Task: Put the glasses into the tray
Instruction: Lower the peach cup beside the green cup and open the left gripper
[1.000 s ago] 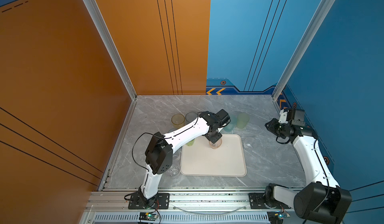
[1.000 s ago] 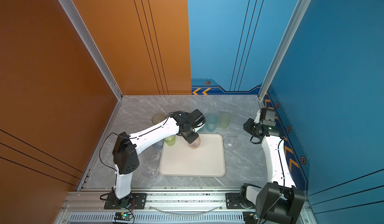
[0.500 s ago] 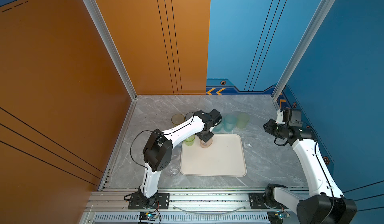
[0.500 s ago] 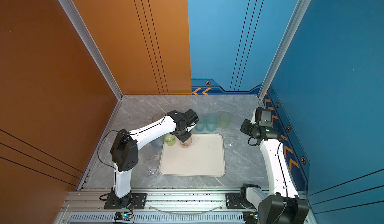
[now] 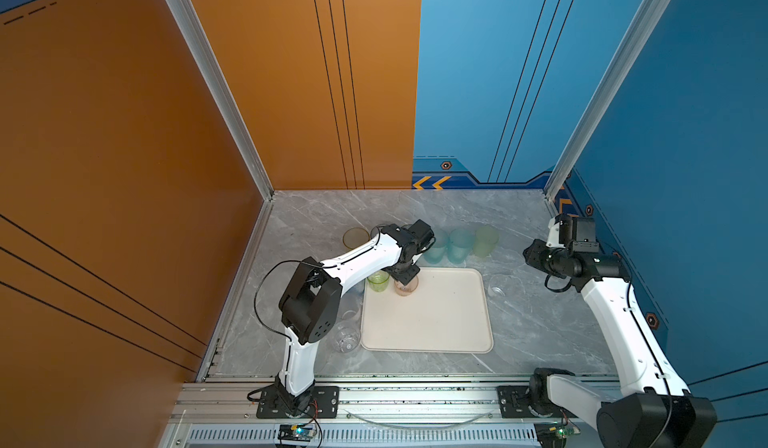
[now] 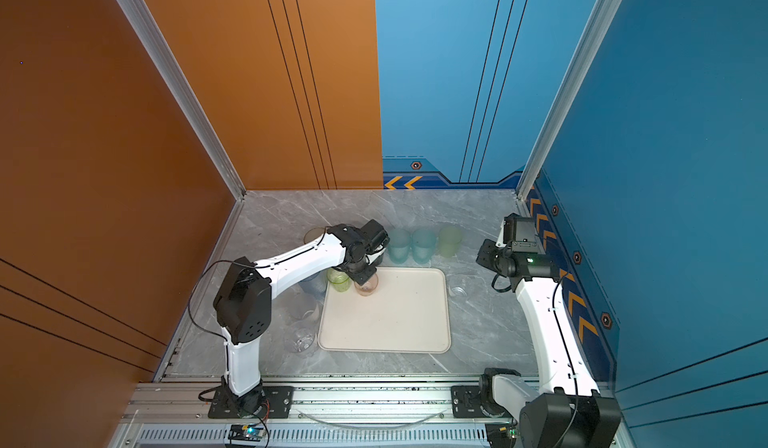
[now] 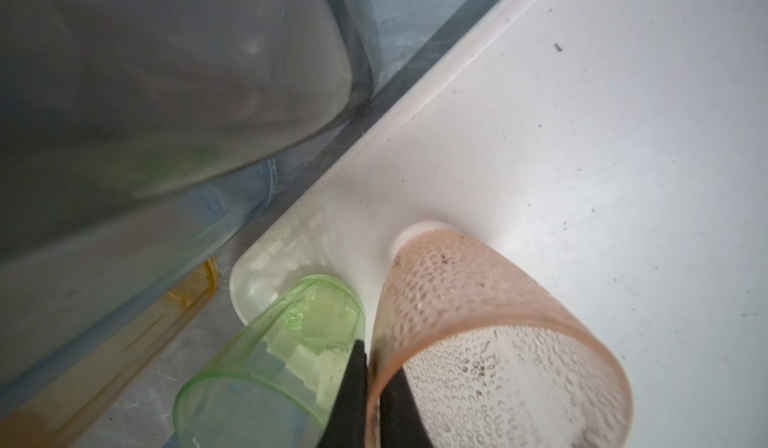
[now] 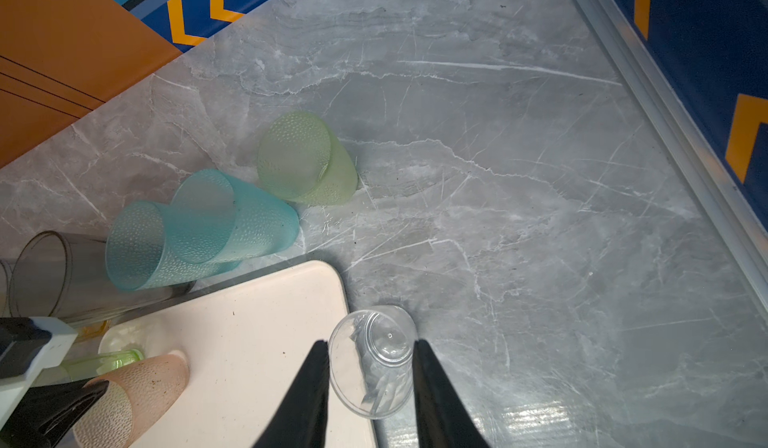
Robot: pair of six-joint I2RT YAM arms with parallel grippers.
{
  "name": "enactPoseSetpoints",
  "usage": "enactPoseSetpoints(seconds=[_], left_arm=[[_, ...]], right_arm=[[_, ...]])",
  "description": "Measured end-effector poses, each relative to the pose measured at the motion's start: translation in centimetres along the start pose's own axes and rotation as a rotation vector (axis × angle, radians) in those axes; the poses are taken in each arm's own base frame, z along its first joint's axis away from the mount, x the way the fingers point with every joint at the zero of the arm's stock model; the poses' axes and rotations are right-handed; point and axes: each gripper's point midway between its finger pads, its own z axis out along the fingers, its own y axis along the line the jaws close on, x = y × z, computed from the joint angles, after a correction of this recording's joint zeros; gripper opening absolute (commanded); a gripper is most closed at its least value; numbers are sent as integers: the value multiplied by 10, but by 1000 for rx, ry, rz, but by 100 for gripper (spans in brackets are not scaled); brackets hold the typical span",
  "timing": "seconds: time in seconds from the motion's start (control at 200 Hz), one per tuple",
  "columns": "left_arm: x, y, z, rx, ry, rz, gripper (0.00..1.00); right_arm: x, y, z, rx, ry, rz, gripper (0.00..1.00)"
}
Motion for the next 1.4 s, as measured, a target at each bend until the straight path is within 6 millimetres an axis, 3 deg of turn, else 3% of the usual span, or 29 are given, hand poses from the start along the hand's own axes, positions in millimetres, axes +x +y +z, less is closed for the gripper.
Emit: enactPoseSetpoints(seconds=[0.411,0.976,1.402], left_arm=[[-11,2,0,5,-47,-17,0],[-7,7,1,6,-54,-42,18],[-10,8,-6,14,-90,-57,23]], right_arm=[[0,5,-2,7,-2,-22,34],[5,6,-2,6,15,-28,38],[7,6,-2,13,21,-33,40]])
